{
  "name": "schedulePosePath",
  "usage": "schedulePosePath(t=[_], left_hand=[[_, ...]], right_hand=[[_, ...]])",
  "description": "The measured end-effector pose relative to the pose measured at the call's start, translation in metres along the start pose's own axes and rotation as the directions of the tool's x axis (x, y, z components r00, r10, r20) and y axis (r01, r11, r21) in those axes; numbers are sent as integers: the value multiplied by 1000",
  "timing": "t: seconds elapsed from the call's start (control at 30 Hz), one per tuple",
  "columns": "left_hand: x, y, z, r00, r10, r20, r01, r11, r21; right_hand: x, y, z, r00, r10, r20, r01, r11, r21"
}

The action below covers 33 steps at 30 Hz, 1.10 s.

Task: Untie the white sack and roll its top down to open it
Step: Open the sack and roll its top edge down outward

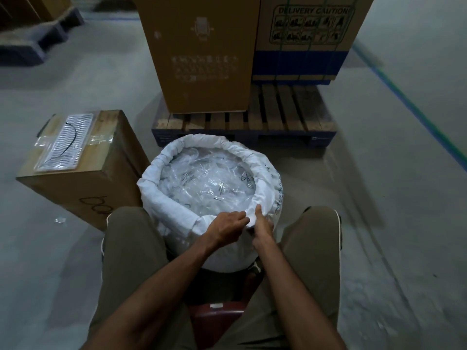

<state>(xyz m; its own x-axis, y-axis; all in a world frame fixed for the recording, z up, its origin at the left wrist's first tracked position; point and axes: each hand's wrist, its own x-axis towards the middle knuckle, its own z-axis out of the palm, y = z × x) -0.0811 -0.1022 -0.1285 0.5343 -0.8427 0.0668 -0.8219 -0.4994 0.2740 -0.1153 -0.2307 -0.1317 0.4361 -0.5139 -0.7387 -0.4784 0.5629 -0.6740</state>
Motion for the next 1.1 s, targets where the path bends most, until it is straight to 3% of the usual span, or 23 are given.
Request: schedulePosePath(t=[0.07, 0.17, 0.33, 0.43, 0.5, 0.57, 0.63, 0.67, 0.73, 0.8, 0.87, 0.9, 0.93, 0.97, 1.03, 1.07, 1.1], left_hand=[[-9, 0, -3, 1000, 3, -26, -4, 999, -38], [-15, -9, -21, 993, -119, 22, 121, 972, -204], [-36, -35, -48, 954, -263, 145, 283, 949, -136], [-48, -31, -46, 941, -332, 61, 335, 941, -53], [-53, -21, -36, 956, -294, -5, 294, 956, -4], [-59, -13, -23, 986, -165, -35, 167, 983, 80], [-65, -7, -12, 994, -88, -64, 98, 980, 175], [-68, -7, -7, 992, -79, -99, 96, 978, 187], [-72, -9, -4, 982, -105, -155, 127, 982, 140], [-79, -10, -9, 956, -184, -228, 186, 982, -12], [-91, -4, -14, 866, -350, -357, 303, 936, -182], [-96, 4, -19, 779, -468, -417, 383, 882, -274], [-98, 9, -20, 650, -610, -453, 459, 791, -406], [-100, 13, -21, 484, -758, -438, 503, 651, -569], [-102, 13, -25, 131, -974, -184, 478, 225, -849], [-103, 7, -25, 16, -1000, -5, 426, 11, -905], [-106, 1, -26, -40, -983, 180, 370, -182, -911]], right_hand=[[8, 0, -4, 999, 30, 15, -31, 996, 84], [13, 2, -3, 996, 85, 35, -90, 972, 218], [28, 13, -3, 976, 133, 170, -182, 930, 318], [17, 11, -1, 985, 52, 166, -84, 977, 195], [-2, 9, -2, 991, -133, 15, 134, 984, -113], [-25, 10, -8, 902, -432, -4, 403, 844, -353], [-38, 15, -17, 733, -662, 160, 637, 584, -503], [-43, 16, -21, 649, -700, 298, 719, 436, -541], [-44, 17, -26, 522, -644, 560, 808, 163, -566], [-42, 22, -27, 485, -504, 715, 817, -31, -576], [-43, 28, -24, 473, -436, 765, 800, -150, -580], [-44, 31, -21, 449, -457, 768, 795, -187, -577], [-46, 32, -17, 418, -494, 762, 794, -209, -571], [-47, 33, -14, 386, -527, 757, 796, -224, -562], [-50, 34, -7, 331, -551, 766, 812, -247, -529], [-53, 36, -4, 321, -532, 784, 824, -253, -508], [-57, 40, -1, 310, -507, 805, 834, -261, -486]])
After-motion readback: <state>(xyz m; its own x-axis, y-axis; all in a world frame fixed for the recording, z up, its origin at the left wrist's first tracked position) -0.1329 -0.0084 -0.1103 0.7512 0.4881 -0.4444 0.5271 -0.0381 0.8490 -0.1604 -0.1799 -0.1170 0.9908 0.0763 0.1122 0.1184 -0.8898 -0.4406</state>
